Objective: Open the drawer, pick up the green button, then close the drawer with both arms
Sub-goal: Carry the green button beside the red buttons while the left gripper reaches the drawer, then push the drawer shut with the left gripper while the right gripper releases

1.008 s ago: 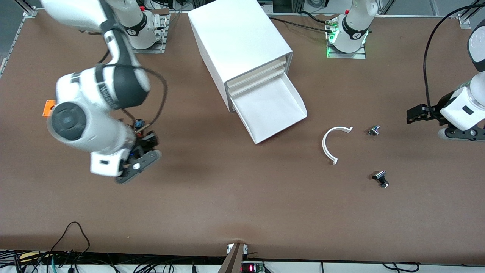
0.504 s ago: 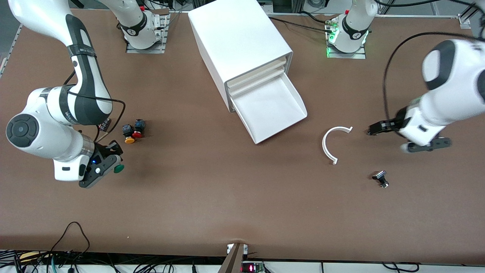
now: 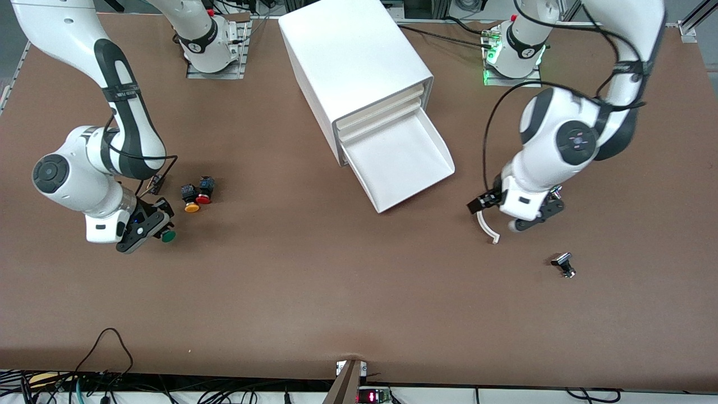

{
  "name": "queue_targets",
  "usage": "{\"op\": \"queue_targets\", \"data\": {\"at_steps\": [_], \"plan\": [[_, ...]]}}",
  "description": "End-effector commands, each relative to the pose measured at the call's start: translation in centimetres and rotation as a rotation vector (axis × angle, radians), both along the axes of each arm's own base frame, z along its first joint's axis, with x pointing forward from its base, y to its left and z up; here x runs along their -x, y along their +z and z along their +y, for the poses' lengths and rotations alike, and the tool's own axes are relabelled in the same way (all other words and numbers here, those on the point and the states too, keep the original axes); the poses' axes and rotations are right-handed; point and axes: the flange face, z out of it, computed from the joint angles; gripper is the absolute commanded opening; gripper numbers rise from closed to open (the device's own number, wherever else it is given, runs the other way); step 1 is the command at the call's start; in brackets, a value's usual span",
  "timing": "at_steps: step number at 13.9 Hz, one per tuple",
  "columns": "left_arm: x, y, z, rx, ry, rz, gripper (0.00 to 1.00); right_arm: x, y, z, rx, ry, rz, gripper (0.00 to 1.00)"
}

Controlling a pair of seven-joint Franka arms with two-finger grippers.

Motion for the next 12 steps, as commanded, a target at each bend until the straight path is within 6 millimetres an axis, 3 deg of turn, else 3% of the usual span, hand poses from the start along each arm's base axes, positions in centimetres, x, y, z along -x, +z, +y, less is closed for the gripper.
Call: {"op": "queue_targets", "data": {"at_steps": [1,4,8,9,10,11,12], "plan": [[0.0,-3.3,-2.4,-0.019,0.057,-0.019,1.0,1.3,-1.3,-1.3,-0.048,-0.005,-0.003,0.0],[1.1,-7.8,-6.2,-0.095,0.05,-0.054,1.0,1.8,-3.6,-2.6,-0.051,0.019,-0.013,0.0],[2.5,-10.3,-9.0,-0.105,0.066,-0.06,1.0,2.2,-5.5,-4.6,-0.037,0.042,-0.008,0.0],[3.0,-10.9,-9.6,-0.101,0.075,-0.059,1.0,2.2,-5.6,-4.8,-0.038,0.038,-0.005,0.19],[3.5,-11.3,-9.9,-0.105,0.075,-0.051,1.0,2.2,-5.6,-4.8,-0.041,0.031,0.001,0.77],[4.2,-11.6,-10.3,-0.109,0.07,-0.043,1.0,2.1,-5.4,-4.8,-0.042,0.03,-0.001,1.0],[5.1,-11.9,-10.9,-0.113,0.069,-0.031,1.0,1.8,-4.8,-4.6,-0.043,0.032,-0.011,1.0]]}}
